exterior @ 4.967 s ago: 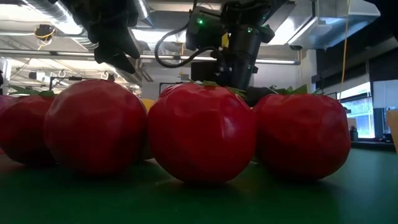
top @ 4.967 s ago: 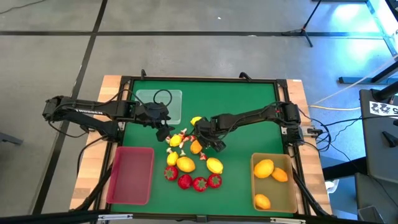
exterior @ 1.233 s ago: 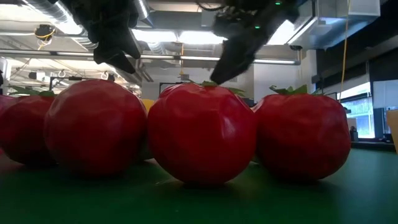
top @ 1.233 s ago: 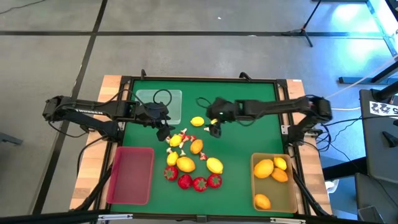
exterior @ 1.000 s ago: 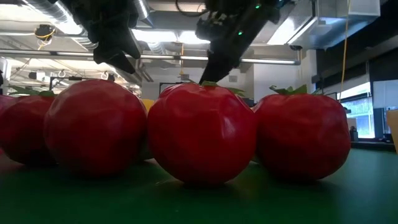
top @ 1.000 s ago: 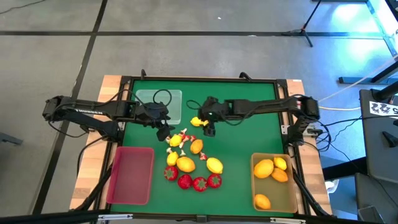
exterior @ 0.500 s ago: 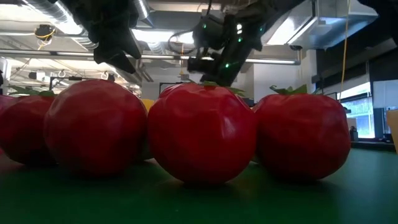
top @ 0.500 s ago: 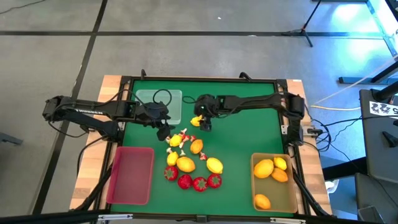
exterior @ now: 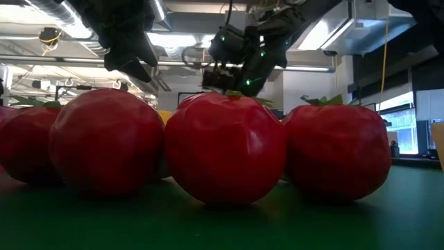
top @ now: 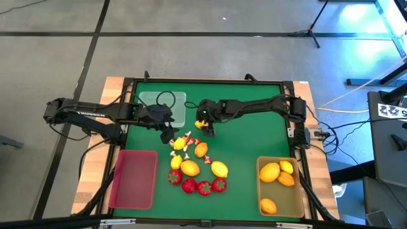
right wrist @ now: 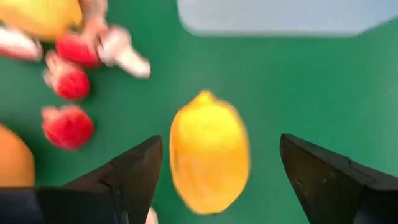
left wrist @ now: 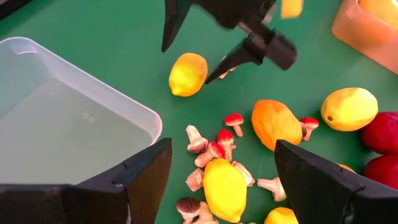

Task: Sort produce into baskets
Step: Put the lemon into the orange bin

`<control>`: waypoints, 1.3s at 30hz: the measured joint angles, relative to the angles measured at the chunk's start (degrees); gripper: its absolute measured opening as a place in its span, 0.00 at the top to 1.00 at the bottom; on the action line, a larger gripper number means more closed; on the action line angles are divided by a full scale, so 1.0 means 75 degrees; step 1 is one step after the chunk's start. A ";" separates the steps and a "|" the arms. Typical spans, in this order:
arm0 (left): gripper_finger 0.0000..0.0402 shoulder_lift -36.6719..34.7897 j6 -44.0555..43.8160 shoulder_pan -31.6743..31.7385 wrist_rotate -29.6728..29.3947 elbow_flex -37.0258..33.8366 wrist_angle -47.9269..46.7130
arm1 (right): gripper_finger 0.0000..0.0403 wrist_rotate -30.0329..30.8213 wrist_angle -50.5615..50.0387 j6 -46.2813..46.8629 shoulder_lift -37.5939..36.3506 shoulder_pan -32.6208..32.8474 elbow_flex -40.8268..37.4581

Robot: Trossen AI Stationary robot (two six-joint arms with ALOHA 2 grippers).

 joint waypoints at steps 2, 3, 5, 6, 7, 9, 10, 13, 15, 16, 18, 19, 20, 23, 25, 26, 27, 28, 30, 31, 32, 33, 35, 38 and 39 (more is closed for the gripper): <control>0.31 0.0000 0.0000 0.0001 -0.0018 0.0001 0.0022 | 0.20 -0.0022 0.0147 -0.0020 0.0174 0.0000 0.0040; 0.31 0.0000 0.0000 0.0000 -0.0025 0.0000 0.0020 | 0.20 -0.0103 0.0182 -0.0013 0.0218 0.0000 0.0055; 0.31 0.0000 -0.0008 0.0003 -0.0041 0.0003 0.0019 | 0.20 -0.0132 0.0219 -0.0012 0.0303 0.0000 0.0055; 0.31 0.0000 -0.0006 0.0003 -0.0046 0.0003 0.0016 | 0.20 -0.0132 0.0271 -0.0011 0.0327 0.0000 0.0055; 0.31 0.0003 -0.0006 0.0003 -0.0047 0.0000 -0.0010 | 0.20 -0.0126 0.0202 -0.0009 0.0332 0.0000 0.0055; 0.31 0.0003 -0.0048 0.0003 -0.0052 0.0003 0.0015 | 0.20 -0.0128 0.0245 -0.0009 0.0332 0.0000 0.0055; 0.31 0.0003 -0.0056 0.0005 -0.0052 0.0003 0.0001 | 0.20 -0.0125 0.0261 -0.0008 0.0329 0.0000 0.0055; 0.31 0.0003 -0.0070 0.0017 -0.0060 0.0002 0.0012 | 0.20 -0.0126 0.0236 -0.0012 0.0331 0.0000 0.0055; 0.31 0.0003 -0.0069 0.0017 -0.0064 0.0003 0.0013 | 0.20 -0.0131 0.0300 -0.0003 0.0417 0.0000 0.0058; 0.31 0.0003 -0.0069 0.0017 -0.0061 0.0003 0.0016 | 0.20 -0.0131 0.0271 0.0000 0.0483 0.0000 0.0058; 0.31 0.0003 -0.0070 0.0022 -0.0064 0.0003 0.0018 | 0.20 -0.0131 0.0243 0.0005 0.0646 0.0000 0.0056; 0.31 0.0003 -0.0067 0.0031 -0.0061 0.0003 0.0016 | 0.21 -0.0118 0.0235 0.0039 0.0703 0.0007 0.0054; 0.31 0.0006 -0.0070 0.0032 -0.0063 0.0003 0.0010 | 0.22 -0.0055 0.0251 0.0042 0.0717 0.0009 0.0058; 0.31 0.0006 -0.0070 0.0032 -0.0064 0.0003 0.0016 | 0.27 0.0015 0.0245 0.0067 0.0720 0.0009 0.0058; 0.31 0.0006 -0.0070 0.0032 -0.0061 0.0003 0.0012 | 0.34 0.0015 0.0248 0.0064 0.0720 0.0017 0.0058; 0.31 0.0006 -0.0070 0.0032 -0.0062 0.0003 0.0010 | 0.37 0.0009 0.0251 0.0066 0.0720 0.0017 0.0058; 0.31 0.0006 -0.0091 0.0032 -0.0064 0.0003 0.0010 | 0.41 0.0008 0.0248 0.0065 0.0723 0.0017 0.0058; 0.31 0.0006 -0.0114 0.0032 -0.0064 0.0003 0.0004 | 0.45 0.0013 0.0245 0.0064 0.0723 0.0017 0.0058; 0.31 0.0006 -0.0127 0.0032 -0.0062 0.0003 -0.0005 | 0.53 0.0037 0.0242 0.0064 0.0723 0.0017 0.0058; 0.31 0.0006 -0.0130 0.0032 -0.0061 0.0003 -0.0005 | 0.56 0.0069 0.0243 0.0063 0.0723 0.0030 0.0058; 0.31 0.0006 -0.0151 0.0032 -0.0064 0.0001 -0.0008 | 0.59 0.0092 0.0245 0.0063 0.0723 0.0069 0.0058; 0.31 0.0006 -0.0174 0.0032 -0.0064 0.0003 -0.0008 | 0.60 0.0140 0.0245 0.0031 0.0722 0.0065 0.0058; 0.31 0.0006 -0.0192 0.0032 -0.0061 0.0000 -0.0008 | 0.61 0.0326 0.0221 -0.0012 0.0694 0.0137 0.0058; 0.31 0.0006 -0.0198 0.0032 -0.0062 0.0001 -0.0029 | 0.60 0.0760 0.0117 -0.0178 0.0638 0.0272 0.0058; 0.31 0.0006 -0.0202 0.0032 -0.0062 0.0002 -0.0036 | 0.59 0.0814 0.0081 -0.0198 0.0616 0.0317 0.0065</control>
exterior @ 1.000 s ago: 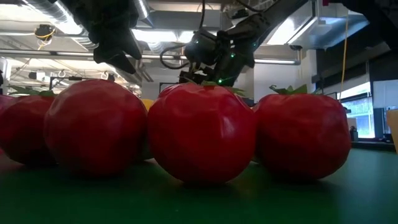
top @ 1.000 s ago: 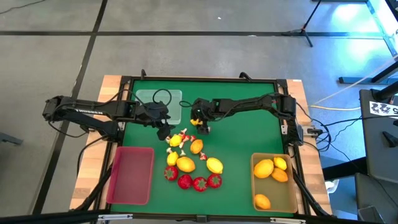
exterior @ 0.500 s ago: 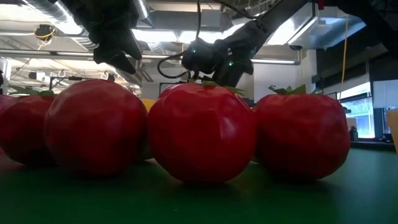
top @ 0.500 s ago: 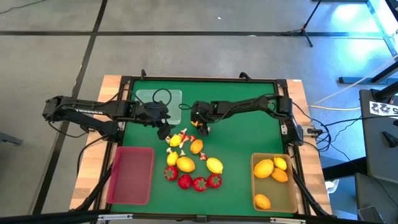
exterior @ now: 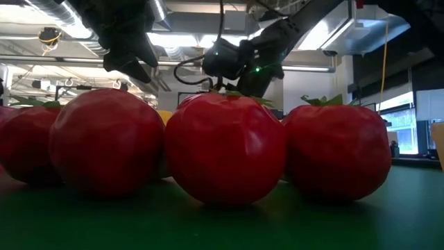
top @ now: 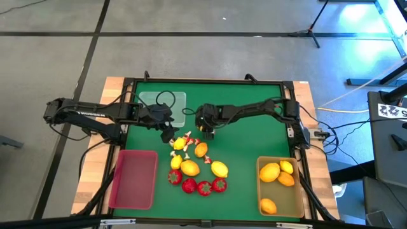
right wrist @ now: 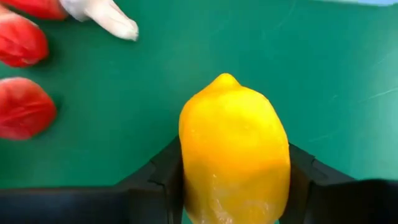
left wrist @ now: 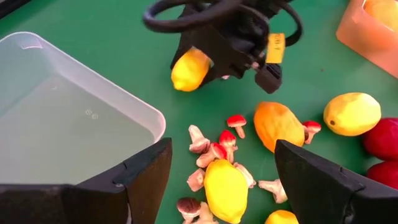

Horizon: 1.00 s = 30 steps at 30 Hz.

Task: Sort produce into baskets
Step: Put the lemon into the orange bin

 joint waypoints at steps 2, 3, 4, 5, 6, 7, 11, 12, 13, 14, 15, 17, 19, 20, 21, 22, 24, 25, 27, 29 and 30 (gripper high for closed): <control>0.31 0.0000 -0.0027 0.0000 0.0001 0.0001 -0.0004 | 0.57 -0.0138 -0.0175 -0.0012 -0.0001 0.0078 0.0165; 0.31 0.0000 -0.0077 0.0000 0.0001 -0.0001 -0.0010 | 0.57 -0.0226 -0.0398 -0.0012 -0.0001 0.0104 0.0268; 0.31 0.0000 -0.0127 0.0000 0.0001 0.0001 -0.0003 | 0.57 -0.0296 -0.0613 -0.0013 -0.0004 0.0138 0.0385; 0.31 0.0000 -0.0153 0.0000 0.0001 0.0001 -0.0005 | 0.57 -0.0351 -0.0745 -0.0009 -0.0002 0.0171 0.0481; 0.31 0.0000 -0.0167 0.0000 0.0001 0.0000 -0.0009 | 0.58 -0.0362 -0.0850 -0.0012 -0.0004 0.0205 0.0560; 0.31 0.0000 -0.0171 0.0000 0.0001 0.0001 -0.0004 | 0.59 -0.0394 -0.0995 -0.0017 -0.0007 0.0248 0.0637; 0.31 0.0000 -0.0200 0.0000 0.0001 0.0001 -0.0007 | 0.59 -0.0452 -0.1760 -0.0017 -0.0012 0.0328 0.1117; 0.31 0.0000 -0.0203 0.0000 0.0001 0.0001 -0.0004 | 0.59 -0.0524 -0.1929 -0.0017 -0.0017 0.0344 0.1237; 0.31 0.0000 -0.0209 0.0000 0.0001 0.0001 -0.0005 | 0.58 -0.0605 -0.2104 -0.0020 -0.0022 0.0345 0.1336; 0.31 0.0000 -0.0210 0.0000 0.0001 -0.0001 -0.0006 | 0.58 -0.0667 -0.2304 -0.0020 -0.0022 0.0378 0.1440; 0.31 0.0000 -0.0210 0.0000 0.0001 0.0000 -0.0004 | 0.58 -0.0705 -0.2494 -0.0024 -0.0022 0.0399 0.1547; 0.31 0.0000 -0.0210 0.0000 0.0001 0.0001 -0.0004 | 0.59 -0.0761 -0.2854 -0.0052 -0.0068 0.0420 0.1755; 0.31 0.0000 -0.0209 0.0000 0.0001 0.0001 -0.0004 | 0.59 -0.0809 -0.3135 -0.0069 -0.0147 0.0483 0.1891; 0.31 0.0000 -0.0209 0.0000 0.0001 0.0000 -0.0004 | 0.59 -0.0807 -0.3264 -0.0075 -0.0232 0.0502 0.1908; 0.31 0.0000 -0.0209 -0.0003 0.0004 0.0000 -0.0008 | 0.59 -0.0814 -0.3491 -0.0078 -0.0302 0.0549 0.1906; 0.31 0.0000 -0.0209 0.0000 0.0001 0.0001 -0.0007 | 0.59 -0.0810 -0.3654 -0.0079 -0.0385 0.0599 0.1905; 0.31 0.0000 -0.0199 -0.0002 0.0004 0.0001 -0.0039 | 0.58 -0.0811 -0.3966 -0.0074 -0.0578 0.0695 0.1905; 0.31 0.0000 -0.0197 0.0000 0.0001 -0.0002 -0.0048 | 0.58 -0.0811 -0.4176 -0.0045 -0.0689 0.0749 0.1905; 0.31 0.0000 -0.0186 0.0000 0.0004 -0.0001 -0.0032 | 0.58 -0.0809 -0.4454 0.0010 -0.0912 0.0885 0.1899; 0.31 0.0000 -0.0183 0.0000 0.0004 0.0001 -0.0019 | 0.58 -0.0811 -0.4801 0.0127 -0.1141 0.1056 0.1899; 0.31 0.0000 -0.0183 -0.0003 0.0004 0.0001 -0.0013 | 0.58 -0.0811 -0.4957 0.0213 -0.1260 0.1157 0.1899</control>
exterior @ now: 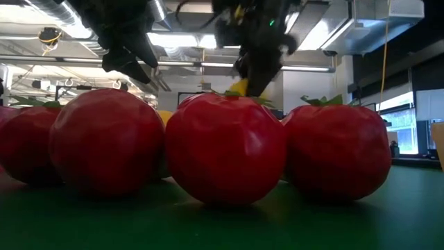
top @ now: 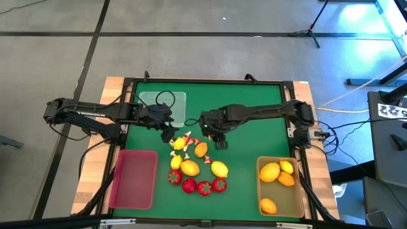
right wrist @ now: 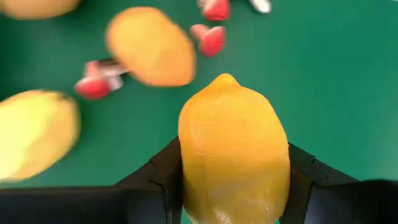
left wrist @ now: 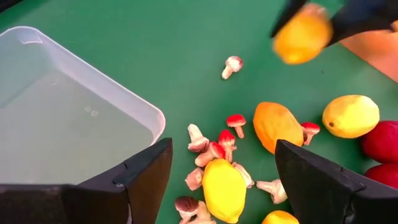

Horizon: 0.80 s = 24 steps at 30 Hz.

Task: Sort produce into baskets
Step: Put the lemon into the orange bin

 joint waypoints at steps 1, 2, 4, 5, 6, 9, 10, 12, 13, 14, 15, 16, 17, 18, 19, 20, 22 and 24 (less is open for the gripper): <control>0.31 0.0000 0.0000 0.0003 0.0000 0.0000 -0.0006 | 0.58 0.0000 -0.0173 0.0101 -0.0136 0.0103 0.0000; 0.31 0.0000 0.0000 0.0003 0.0000 -0.0001 -0.0002 | 0.58 0.0000 -0.0388 0.0193 -0.0256 0.0225 0.0000; 0.31 0.0000 0.0028 0.0003 0.0000 -0.0001 0.0003 | 0.58 0.0000 -0.0799 0.0416 -0.0528 0.0473 0.0000; 0.31 0.0000 0.0029 0.0003 -0.0002 0.0000 0.0001 | 0.58 0.0000 -0.1021 0.0557 -0.0655 0.0611 0.0000; 0.31 0.0000 0.0029 0.0003 -0.0001 0.0000 0.0005 | 0.58 0.0002 -0.1235 0.0663 -0.0797 0.0755 -0.0002; 0.31 0.0000 0.0029 0.0003 0.0000 0.0000 0.0009 | 0.58 0.0031 -0.1742 0.1192 -0.1227 0.1234 -0.0003; 0.31 0.0000 0.0029 0.0003 0.0000 -0.0001 0.0009 | 0.58 0.0070 -0.1941 0.1395 -0.1370 0.1414 -0.0003; 0.31 0.0000 0.0029 0.0003 0.0000 0.0000 0.0012 | 0.58 0.0164 -0.2240 0.1899 -0.1673 0.1772 -0.0003; 0.31 0.0000 0.0029 0.0003 0.0000 0.0000 0.0006 | 0.58 0.0254 -0.2398 0.2192 -0.1818 0.1964 -0.0003; 0.31 0.0000 0.0032 0.0003 -0.0001 0.0000 0.0011 | 0.58 0.0334 -0.2548 0.2508 -0.1980 0.2169 -0.0003; 0.31 0.0000 0.0032 0.0003 -0.0001 0.0000 0.0012 | 0.58 0.0440 -0.2656 0.2828 -0.2126 0.2375 -0.0003; 0.31 0.0000 0.0032 0.0003 0.0000 0.0000 0.0008 | 0.58 0.0535 -0.2755 0.3172 -0.2275 0.2583 -0.0003; 0.31 0.0000 0.0034 0.0003 0.0000 0.0000 0.0010 | 0.58 0.0681 -0.2876 0.3534 -0.2424 0.2807 -0.0003; 0.31 0.0000 0.0054 0.0003 -0.0001 0.0000 0.0009 | 0.58 0.0850 -0.2987 0.3890 -0.2551 0.3022 -0.0003; 0.31 0.0000 0.0082 0.0003 0.0000 0.0000 0.0010 | 0.58 0.1033 -0.3079 0.4267 -0.2670 0.3237 -0.0003; 0.31 0.0000 0.0113 0.0003 -0.0001 -0.0001 0.0012 | 0.58 0.1190 -0.3184 0.4627 -0.2773 0.3449 -0.0003; 0.31 0.0000 0.0146 0.0003 0.0000 0.0000 0.0013 | 0.58 0.1478 -0.3471 0.5444 -0.2957 0.3886 -0.0003; 0.31 0.0000 0.0146 0.0003 0.0000 -0.0003 0.0009 | 0.58 0.1776 -0.3774 0.6290 -0.3089 0.4316 -0.0003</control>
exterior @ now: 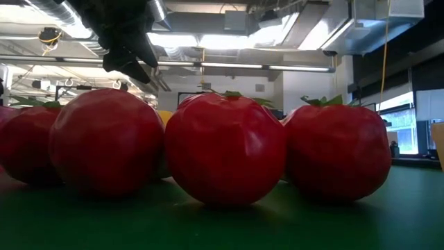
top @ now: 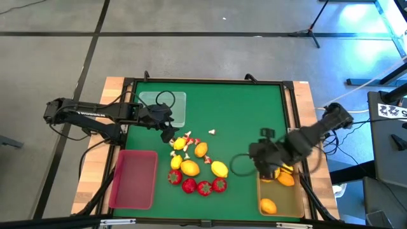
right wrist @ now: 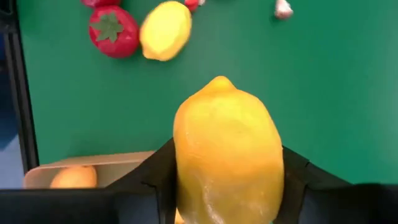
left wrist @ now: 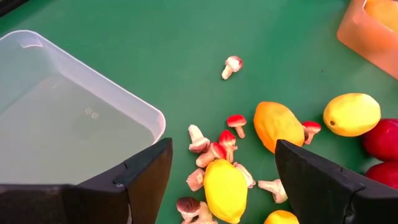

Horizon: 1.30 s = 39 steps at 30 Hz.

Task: Sort produce into baskets
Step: Put the lemon into the orange bin

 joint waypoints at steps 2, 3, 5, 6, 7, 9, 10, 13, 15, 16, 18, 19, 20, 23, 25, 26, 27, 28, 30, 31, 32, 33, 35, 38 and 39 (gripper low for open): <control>0.31 0.0000 0.0002 0.0000 0.0000 0.0003 0.0003 | 0.58 0.0309 -0.0386 0.0915 -0.0059 0.0424 0.0000; 0.31 0.0000 0.0002 0.0000 0.0000 0.0003 0.0005 | 0.58 0.0453 -0.0550 0.1364 -0.0064 0.0629 -0.0001; 0.31 0.0000 0.0001 0.0000 -0.0001 0.0001 0.0003 | 0.58 0.0572 -0.0486 0.2105 -0.0074 0.1032 -0.0098; 0.31 0.0000 0.0003 0.0000 -0.0001 0.0002 0.0003 | 0.58 0.0575 -0.0461 0.2409 -0.0094 0.1241 -0.0190; 0.31 0.0000 0.0003 0.0000 0.0000 0.0003 0.0003 | 0.58 0.0617 -0.0473 0.2780 -0.0101 0.1473 -0.0262; 0.31 0.0000 0.0006 0.0000 -0.0003 0.0003 0.0005 | 0.58 0.0623 -0.0511 0.3590 -0.0128 0.1865 -0.0493; 0.31 0.0000 0.0006 0.0000 -0.0001 0.0002 0.0003 | 0.58 0.0574 -0.0534 0.3981 -0.0131 0.2032 -0.0644; 0.31 0.0000 0.0006 0.0000 0.0000 0.0003 0.0006 | 0.58 0.0344 -0.0514 0.5180 -0.0119 0.2541 -0.1081; 0.31 0.0000 0.0006 0.0000 -0.0003 0.0003 0.0006 | 0.58 0.0231 -0.0498 0.5966 -0.0119 0.2865 -0.1357; 0.31 0.0000 0.0006 0.0000 -0.0003 0.0003 0.0009 | 0.58 0.0161 -0.0446 0.6367 -0.0119 0.3021 -0.1500; 0.31 0.0000 0.0006 0.0000 -0.0001 0.0003 0.0009 | 0.58 -0.0031 -0.0348 0.7134 -0.0116 0.3350 -0.1756; 0.31 0.0000 0.0006 0.0000 -0.0002 0.0003 0.0009 | 0.58 -0.0128 -0.0267 0.7497 -0.0116 0.3520 -0.1874; 0.31 0.0000 0.0006 0.0000 -0.0002 0.0003 0.0009 | 0.58 -0.0181 -0.0179 0.7842 -0.0116 0.3697 -0.1990; 0.31 0.0000 0.0006 -0.0002 -0.0003 0.0003 0.0012 | 0.58 -0.0196 0.0346 0.8750 -0.0116 0.4180 -0.2283; 0.31 0.0000 0.0006 0.0000 -0.0003 0.0003 0.0029 | 0.58 -0.0205 0.0797 0.9249 -0.0116 0.4403 -0.2417; 0.31 0.0000 0.0006 0.0000 -0.0003 0.0003 0.0053 | 0.58 -0.0185 0.0985 0.9493 -0.0116 0.4505 -0.2467; 0.31 0.0000 0.0006 -0.0002 -0.0003 0.0000 0.0058 | 0.58 -0.0132 0.1162 0.9689 -0.0116 0.4586 -0.2520; 0.31 0.0000 0.0006 0.0000 -0.0003 0.0000 0.0052 | 0.58 -0.0053 0.1320 0.9869 -0.0116 0.4646 -0.2562; 0.31 0.0009 0.0006 0.0000 -0.0003 0.0000 0.0053 | 0.58 0.0004 0.1655 1.0095 -0.0116 0.4677 -0.2643; 0.31 0.0014 0.0006 0.0000 -0.0003 0.0000 0.0052 | 0.58 -0.0023 0.1799 1.0160 -0.0116 0.4669 -0.2689; 0.31 0.0022 0.0006 0.0000 -0.0003 0.0003 0.0052 | 0.58 -0.0118 0.1893 1.0231 -0.0116 0.4666 -0.2741; 0.31 0.0026 0.0006 0.0000 -0.0003 0.0001 0.0047 | 0.58 -0.0243 0.1957 1.0302 -0.0116 0.4660 -0.2813; 0.31 0.0026 0.0005 -0.0001 -0.0003 0.0001 0.0048 | 0.58 -0.0577 0.1966 1.0345 -0.0116 0.4552 -0.2963; 0.31 0.0026 0.0003 0.0000 -0.0003 0.0003 0.0036 | 0.58 -0.1231 0.2046 1.0275 -0.0124 0.4352 -0.3248; 0.31 0.0026 0.0004 0.0000 -0.0003 0.0003 0.0028 | 0.58 -0.1378 0.2089 1.0191 -0.0147 0.4296 -0.3366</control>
